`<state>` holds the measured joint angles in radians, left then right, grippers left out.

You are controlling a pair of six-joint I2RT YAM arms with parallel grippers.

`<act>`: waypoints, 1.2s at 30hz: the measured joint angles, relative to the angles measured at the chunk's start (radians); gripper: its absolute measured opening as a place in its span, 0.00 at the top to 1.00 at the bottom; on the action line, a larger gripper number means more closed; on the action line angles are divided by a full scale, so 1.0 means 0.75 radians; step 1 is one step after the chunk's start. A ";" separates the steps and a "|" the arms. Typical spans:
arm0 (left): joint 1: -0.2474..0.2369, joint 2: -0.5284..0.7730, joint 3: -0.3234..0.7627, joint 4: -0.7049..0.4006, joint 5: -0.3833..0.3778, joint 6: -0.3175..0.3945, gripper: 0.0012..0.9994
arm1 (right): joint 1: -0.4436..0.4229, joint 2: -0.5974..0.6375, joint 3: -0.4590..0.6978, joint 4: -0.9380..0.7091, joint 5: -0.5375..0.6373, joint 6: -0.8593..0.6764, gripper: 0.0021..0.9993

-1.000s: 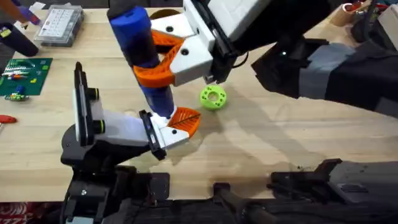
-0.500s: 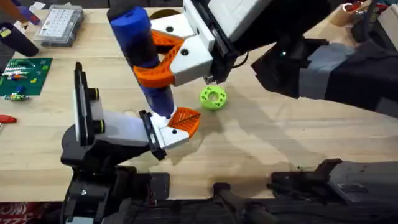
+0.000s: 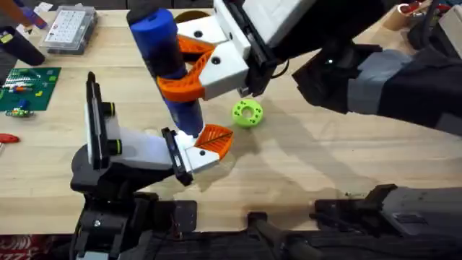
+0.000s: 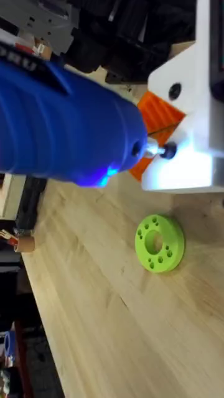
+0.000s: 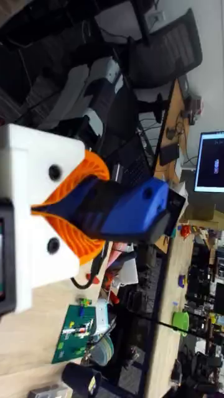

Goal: Pick up the gripper from the table and insert it into the empty holder that is missing its gripper. Then pick up a screw, insert it into the mounting hole, and use the screwdriver to tighten it. Finally, clean up the table by picking up the vegetable and placing it into the bucket.

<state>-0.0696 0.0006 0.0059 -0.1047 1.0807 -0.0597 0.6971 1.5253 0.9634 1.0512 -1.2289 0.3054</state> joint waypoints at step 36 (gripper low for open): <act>0.000 0.000 0.000 0.000 0.000 0.000 1.00 | 0.000 0.000 0.000 -0.026 -0.009 -0.025 0.98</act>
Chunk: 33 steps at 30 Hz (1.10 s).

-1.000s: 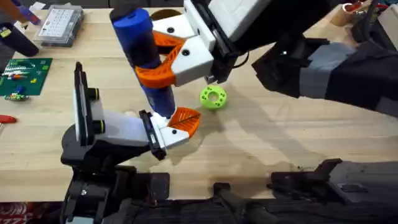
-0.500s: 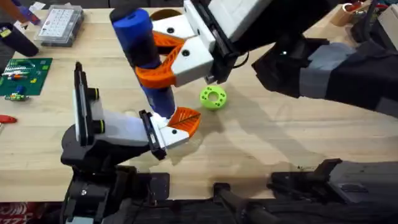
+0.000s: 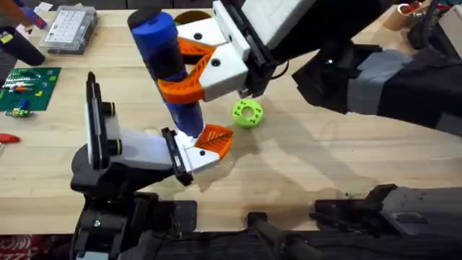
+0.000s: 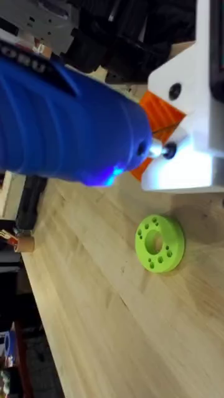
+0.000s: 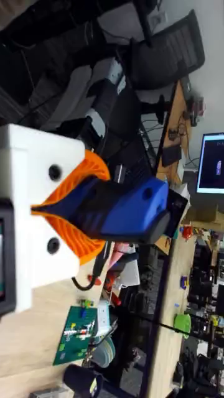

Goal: Pick up the gripper from the table and insert it into the empty holder that is missing its gripper. Then pick up a screw, insert it into the mounting hole, and use the screwdriver to tighten it. Finally, clean up the table by picking up the vegetable and placing it into the bucket.

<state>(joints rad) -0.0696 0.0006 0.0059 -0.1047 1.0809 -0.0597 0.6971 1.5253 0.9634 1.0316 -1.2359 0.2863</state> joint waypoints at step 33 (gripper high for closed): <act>0.000 0.000 0.000 0.000 0.001 0.001 1.00 | -0.285 0.005 0.623 -1.595 0.167 -0.360 0.98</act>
<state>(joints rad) -0.0696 0.0006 0.0059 -0.1047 1.0813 -0.0589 0.4831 1.5288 1.4306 -0.1646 -1.1107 0.0161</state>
